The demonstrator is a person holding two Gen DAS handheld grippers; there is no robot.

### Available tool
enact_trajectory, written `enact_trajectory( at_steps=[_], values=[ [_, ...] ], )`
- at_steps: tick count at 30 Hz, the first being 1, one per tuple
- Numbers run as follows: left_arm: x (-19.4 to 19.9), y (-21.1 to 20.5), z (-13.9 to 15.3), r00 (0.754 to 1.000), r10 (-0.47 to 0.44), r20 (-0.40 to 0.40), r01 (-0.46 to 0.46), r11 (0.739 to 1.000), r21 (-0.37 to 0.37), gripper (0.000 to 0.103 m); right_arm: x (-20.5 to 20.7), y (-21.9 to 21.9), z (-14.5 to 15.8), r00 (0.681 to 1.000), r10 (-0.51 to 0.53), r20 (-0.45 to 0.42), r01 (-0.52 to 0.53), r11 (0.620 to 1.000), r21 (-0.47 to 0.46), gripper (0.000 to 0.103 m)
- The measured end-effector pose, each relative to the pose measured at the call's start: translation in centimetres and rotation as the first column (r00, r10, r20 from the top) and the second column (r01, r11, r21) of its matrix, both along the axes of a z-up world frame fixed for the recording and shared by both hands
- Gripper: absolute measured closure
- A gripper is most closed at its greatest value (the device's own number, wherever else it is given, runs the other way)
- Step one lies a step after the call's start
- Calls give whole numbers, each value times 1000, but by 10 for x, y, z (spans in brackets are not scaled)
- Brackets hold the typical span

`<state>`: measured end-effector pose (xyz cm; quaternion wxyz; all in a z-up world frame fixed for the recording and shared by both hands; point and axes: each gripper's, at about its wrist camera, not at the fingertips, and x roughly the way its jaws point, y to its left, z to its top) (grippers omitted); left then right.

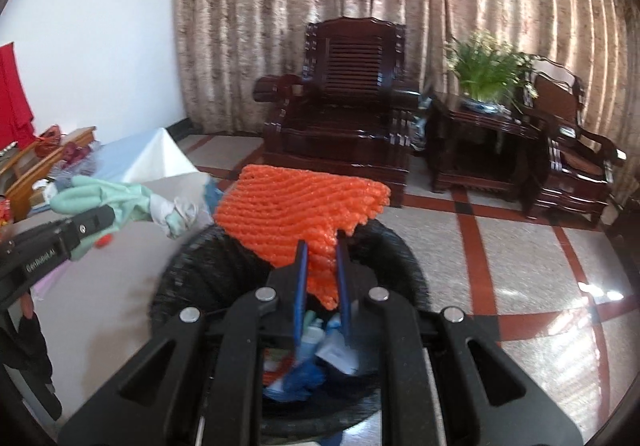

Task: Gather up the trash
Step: 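Carry glove and net over the bin and open both tools to drop them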

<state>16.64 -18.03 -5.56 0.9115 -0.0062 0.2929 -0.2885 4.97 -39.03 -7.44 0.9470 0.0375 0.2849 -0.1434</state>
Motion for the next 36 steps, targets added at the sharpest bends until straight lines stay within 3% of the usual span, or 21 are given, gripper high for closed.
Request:
enact_trajectory(
  at_steps=[13,15,16,17,18,21,25,30,36],
  values=[
    [19,-65,-30,997,-67,-24,68,997,24,100,23,-42,-43,998,-33,-56,33,999,6,89],
    [24,-68,-36,995,-85,-44,86,996,18,97,28,-40,-51,997,-36,-75,36,999,-6,76],
    [26,-69,-39,994,-90,-56,91,996,14,93,29,-39,-53,996,-42,-81,41,999,-15,68],
    [27,-68,-41,994,-92,-63,93,996,12,90,30,-39,-57,995,-48,-90,47,999,-21,51],
    [28,-67,-42,993,-92,-75,93,996,10,77,31,-39,-60,994,-57,-98,54,998,-25,36],
    [27,-56,-42,995,-85,-57,85,996,0,55,29,-35,-65,991,-87,-102,82,995,-58,11],
    [26,-39,-36,997,-69,-34,69,998,6,31,25,-27,-68,991,-88,-105,81,994,-69,5],
    [26,-3,-28,1000,17,-23,-17,1000,10,15,25,-15,-58,995,-62,-73,63,998,1,5],
    [21,63,-18,990,138,4,-138,990,15,11,39,29,-31,1000,22,-22,-22,999,27,5]
  ],
)
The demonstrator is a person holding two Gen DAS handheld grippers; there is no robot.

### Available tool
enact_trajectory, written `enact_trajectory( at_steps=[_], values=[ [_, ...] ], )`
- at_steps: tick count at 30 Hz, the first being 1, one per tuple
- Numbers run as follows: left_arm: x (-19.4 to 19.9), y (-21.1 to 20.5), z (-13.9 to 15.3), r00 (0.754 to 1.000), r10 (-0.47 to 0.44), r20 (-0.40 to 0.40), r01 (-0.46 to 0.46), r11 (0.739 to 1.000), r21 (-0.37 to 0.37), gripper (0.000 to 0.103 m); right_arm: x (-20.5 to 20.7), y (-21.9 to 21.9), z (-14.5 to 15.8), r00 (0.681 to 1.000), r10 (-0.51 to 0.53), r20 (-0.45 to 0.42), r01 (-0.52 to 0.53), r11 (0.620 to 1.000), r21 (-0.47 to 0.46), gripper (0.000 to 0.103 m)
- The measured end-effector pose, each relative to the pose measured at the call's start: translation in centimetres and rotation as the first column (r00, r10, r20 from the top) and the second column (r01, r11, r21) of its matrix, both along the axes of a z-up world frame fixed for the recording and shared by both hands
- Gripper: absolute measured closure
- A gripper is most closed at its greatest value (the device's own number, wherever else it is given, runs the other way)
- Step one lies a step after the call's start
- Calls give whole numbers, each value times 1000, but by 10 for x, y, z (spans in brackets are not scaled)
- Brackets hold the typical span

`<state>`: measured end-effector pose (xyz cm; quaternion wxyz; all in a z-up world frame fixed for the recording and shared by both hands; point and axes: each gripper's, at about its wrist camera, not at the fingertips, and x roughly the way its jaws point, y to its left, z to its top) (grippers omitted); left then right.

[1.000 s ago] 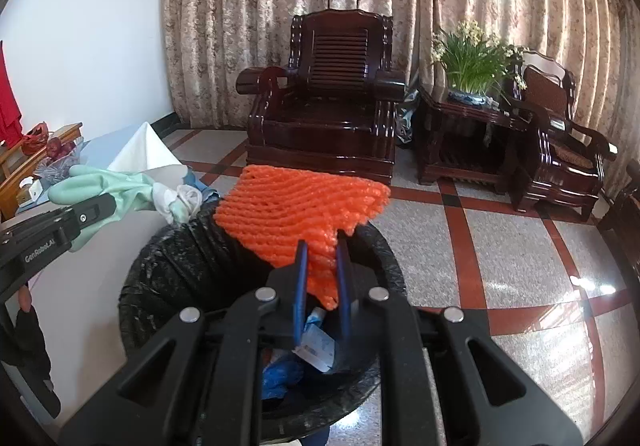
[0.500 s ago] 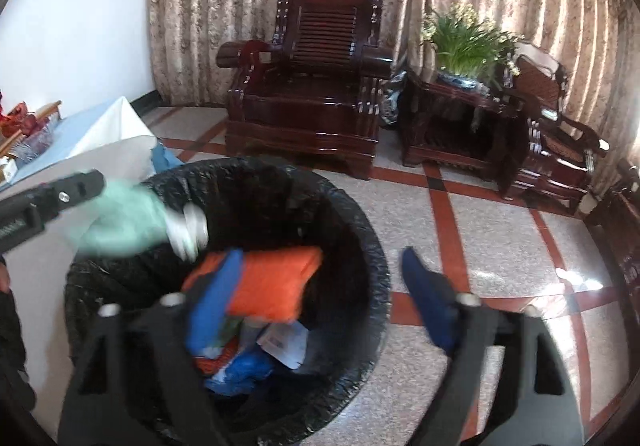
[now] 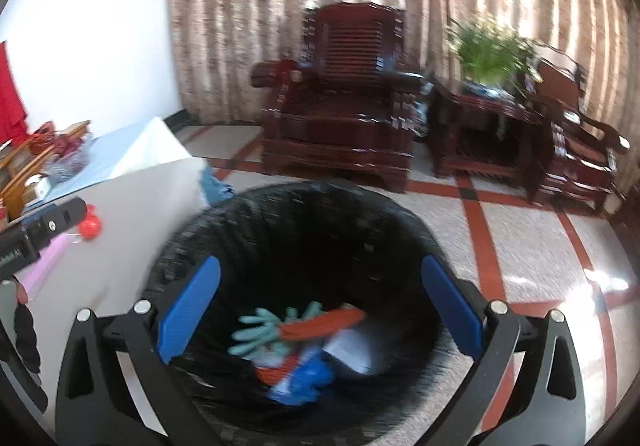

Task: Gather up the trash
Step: 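Carry glove and net over the bin and open both tools to drop them, then grasp pink face mask with left tool while right tool grasps red plastic bag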

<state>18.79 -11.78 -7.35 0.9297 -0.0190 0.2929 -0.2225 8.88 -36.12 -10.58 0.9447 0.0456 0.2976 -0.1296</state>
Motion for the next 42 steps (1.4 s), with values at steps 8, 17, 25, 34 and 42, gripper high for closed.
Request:
enact_trajectory(
  at_steps=[8,17,25,34,42],
  values=[
    [-2,101,-4,983,182,9,-182,983,18,11,36,81,17,985,169,33,-169,986,-13,5],
    [11,197,-13,950,313,19,-314,948,60,12,82,165,18,953,292,76,-293,956,-4,5],
    [28,253,-37,924,381,9,-380,918,115,13,123,219,2,936,345,64,-345,938,-6,5],
    [51,273,-78,903,424,-67,-410,898,158,13,158,237,-23,935,355,21,-355,935,11,5],
    [86,280,-115,887,418,-194,-392,906,158,21,182,249,-44,926,376,-22,-376,927,0,5]
  ],
)
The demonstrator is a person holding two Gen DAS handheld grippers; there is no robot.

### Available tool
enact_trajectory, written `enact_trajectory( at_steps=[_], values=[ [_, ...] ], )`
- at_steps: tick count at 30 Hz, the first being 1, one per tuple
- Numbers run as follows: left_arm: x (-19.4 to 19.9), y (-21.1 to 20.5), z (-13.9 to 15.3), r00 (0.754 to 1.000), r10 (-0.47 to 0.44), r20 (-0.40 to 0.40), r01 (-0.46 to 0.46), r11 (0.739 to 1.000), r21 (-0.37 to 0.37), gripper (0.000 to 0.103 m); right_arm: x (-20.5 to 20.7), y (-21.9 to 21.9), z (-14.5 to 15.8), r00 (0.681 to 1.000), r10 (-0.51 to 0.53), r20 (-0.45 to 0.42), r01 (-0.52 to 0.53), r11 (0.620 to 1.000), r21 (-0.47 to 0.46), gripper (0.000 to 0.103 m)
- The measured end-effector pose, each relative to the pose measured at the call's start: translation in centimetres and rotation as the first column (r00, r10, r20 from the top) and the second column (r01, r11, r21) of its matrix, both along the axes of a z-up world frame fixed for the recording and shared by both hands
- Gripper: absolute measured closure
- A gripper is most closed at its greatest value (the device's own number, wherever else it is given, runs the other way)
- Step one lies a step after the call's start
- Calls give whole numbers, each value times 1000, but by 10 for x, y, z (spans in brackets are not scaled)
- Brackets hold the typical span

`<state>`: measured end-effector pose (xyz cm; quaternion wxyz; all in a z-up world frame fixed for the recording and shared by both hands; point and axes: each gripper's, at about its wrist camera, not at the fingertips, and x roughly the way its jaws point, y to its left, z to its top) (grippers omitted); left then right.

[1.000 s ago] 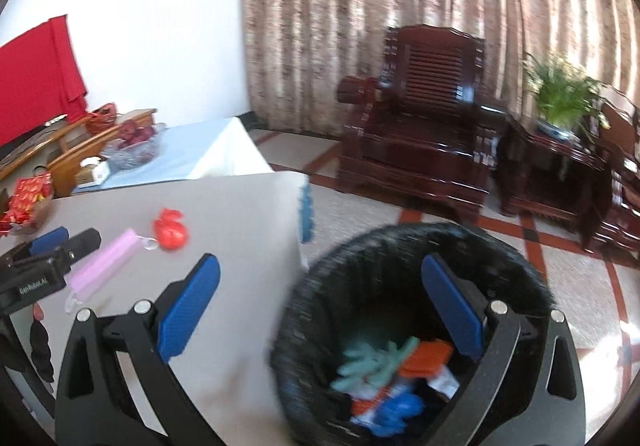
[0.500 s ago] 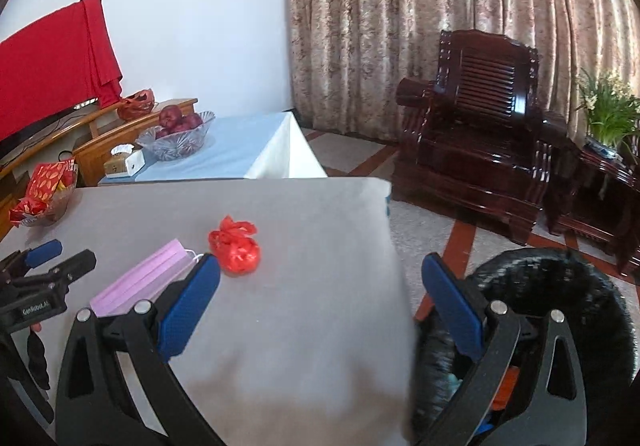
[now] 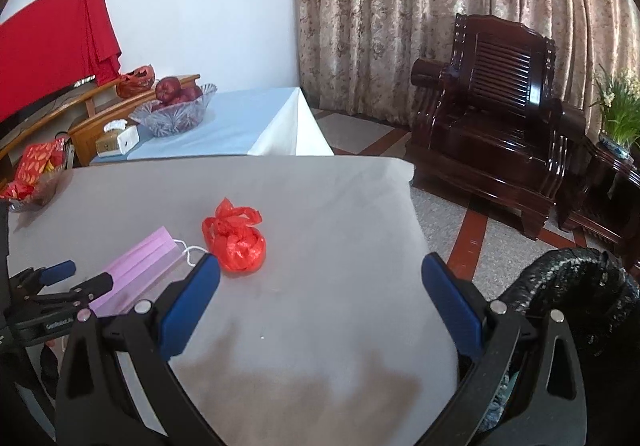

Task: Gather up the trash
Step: 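Grasp pink face mask with left tool while right tool grasps red plastic bag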

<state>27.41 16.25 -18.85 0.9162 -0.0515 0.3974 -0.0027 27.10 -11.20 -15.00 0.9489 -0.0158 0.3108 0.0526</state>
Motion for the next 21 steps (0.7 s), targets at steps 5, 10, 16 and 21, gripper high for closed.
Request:
enact_trajectory(
  at_steps=[5,10,16,21],
  values=[
    [10,0,-17,997,-23,-70,21,999,-30,41,22,12,-13,999,19,-38,-20,1000,-3,5],
    [12,-1,-16,996,-58,-67,54,996,-66,100,43,28,-26,996,50,-77,-50,999,-6,17],
    [4,7,-1,1000,9,2,-9,1000,-28,101,66,49,-38,989,87,-122,-88,996,-5,25],
    [-4,19,13,996,76,35,-76,997,-7,101,83,62,-52,980,106,-171,-108,994,-5,33]
  ],
)
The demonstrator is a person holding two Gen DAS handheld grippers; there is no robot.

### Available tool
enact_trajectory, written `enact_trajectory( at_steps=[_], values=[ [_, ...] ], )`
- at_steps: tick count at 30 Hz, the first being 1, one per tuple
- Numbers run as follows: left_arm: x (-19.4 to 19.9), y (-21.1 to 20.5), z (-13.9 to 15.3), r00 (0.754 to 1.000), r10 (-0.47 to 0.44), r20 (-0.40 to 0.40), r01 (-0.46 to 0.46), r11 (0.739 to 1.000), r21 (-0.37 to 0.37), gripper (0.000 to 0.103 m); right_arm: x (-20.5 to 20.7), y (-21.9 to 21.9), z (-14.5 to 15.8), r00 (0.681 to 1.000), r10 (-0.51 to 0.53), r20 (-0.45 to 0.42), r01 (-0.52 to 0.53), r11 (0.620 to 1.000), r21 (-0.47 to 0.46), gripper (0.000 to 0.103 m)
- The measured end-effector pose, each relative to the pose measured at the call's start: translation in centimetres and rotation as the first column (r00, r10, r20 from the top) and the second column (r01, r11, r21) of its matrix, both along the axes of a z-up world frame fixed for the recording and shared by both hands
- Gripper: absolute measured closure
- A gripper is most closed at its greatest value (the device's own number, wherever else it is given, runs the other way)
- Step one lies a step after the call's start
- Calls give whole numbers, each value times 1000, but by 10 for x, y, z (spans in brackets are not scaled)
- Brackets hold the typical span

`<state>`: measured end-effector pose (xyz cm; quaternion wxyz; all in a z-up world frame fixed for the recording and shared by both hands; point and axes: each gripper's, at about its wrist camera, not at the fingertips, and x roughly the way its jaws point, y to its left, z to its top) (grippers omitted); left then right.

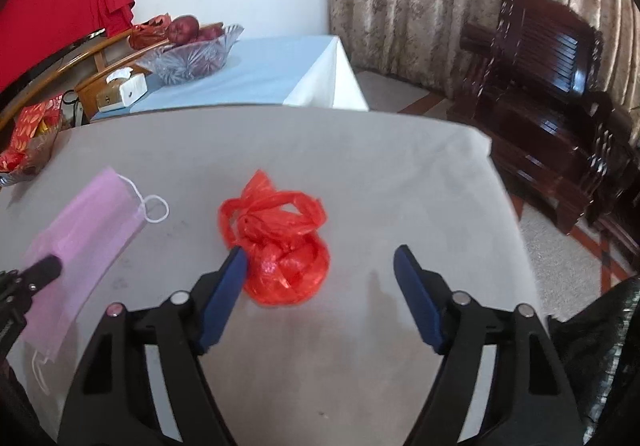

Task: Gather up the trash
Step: 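Grasp pink face mask with left tool while right tool grasps red plastic bag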

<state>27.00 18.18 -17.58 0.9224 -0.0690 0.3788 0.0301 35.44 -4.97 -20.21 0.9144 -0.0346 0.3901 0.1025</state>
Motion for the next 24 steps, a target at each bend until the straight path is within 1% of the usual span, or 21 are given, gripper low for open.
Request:
enact_trajectory(
  at_steps=[1,2,3,4,5,6,9,14,20,24],
  values=[
    [-1,1,1,1000,4,2,-4,1000,4,101,2,2,-2,1000,3,-13,-3,1000,6,34],
    [-1,3,3,1000,5,2,-5,1000,6,101,5,5,-5,999,16,-34,-15,1000,8,42],
    [-2,3,5,1000,7,2,-7,1000,9,101,7,8,-6,999,30,-43,-29,999,16,54],
    [-4,4,5,1000,8,2,-8,1000,9,101,7,11,-7,998,49,-51,-47,998,29,62],
    [-5,3,5,1000,11,1,-11,1000,8,101,7,15,-7,996,68,-60,-66,997,40,67],
    [-6,3,7,1000,15,-1,-15,1000,5,101,6,17,-6,995,74,-62,-71,997,41,70],
    [-11,1,10,1000,22,2,-22,1000,4,101,2,18,-1,991,105,-78,-99,992,84,73],
    [-19,-10,23,1000,19,25,-20,999,38,101,-25,8,26,996,90,-19,-87,991,101,73],
    [-40,-34,49,997,-8,72,6,999,35,101,-74,-17,65,997,53,58,-59,993,98,73],
    [-56,-51,61,996,-32,89,29,999,36,101,-99,-34,81,997,16,77,-24,994,105,73]
  ],
)
